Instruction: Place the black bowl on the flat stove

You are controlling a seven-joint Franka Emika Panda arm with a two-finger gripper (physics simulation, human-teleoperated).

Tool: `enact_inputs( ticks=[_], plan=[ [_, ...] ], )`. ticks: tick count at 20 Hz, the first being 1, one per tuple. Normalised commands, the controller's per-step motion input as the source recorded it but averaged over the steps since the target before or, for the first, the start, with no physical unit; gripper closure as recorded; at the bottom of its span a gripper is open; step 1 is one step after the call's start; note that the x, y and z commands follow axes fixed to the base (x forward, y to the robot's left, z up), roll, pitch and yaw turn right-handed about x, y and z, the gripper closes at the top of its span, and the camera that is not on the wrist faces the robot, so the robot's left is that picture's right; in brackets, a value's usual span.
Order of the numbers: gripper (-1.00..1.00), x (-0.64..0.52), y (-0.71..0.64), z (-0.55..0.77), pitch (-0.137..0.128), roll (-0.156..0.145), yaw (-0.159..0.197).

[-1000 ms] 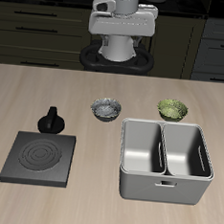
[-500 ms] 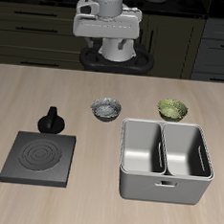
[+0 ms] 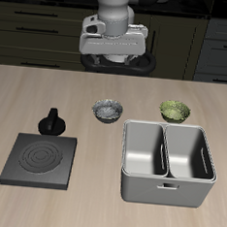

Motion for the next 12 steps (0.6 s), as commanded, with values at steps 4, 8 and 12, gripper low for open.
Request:
enact_inputs(
  ticks=[4, 8, 12],
  plan=[
    [-1.0, 0.08, 0.0, -0.32, 0.02, -0.01, 0.009],
    [-1.0, 0.04, 0.02, -0.41, 0.032, -0.017, -0.011],
    [-1.0, 0.01, 0.17, -0.32, 0.009, -0.001, -0.005]
  ],
)
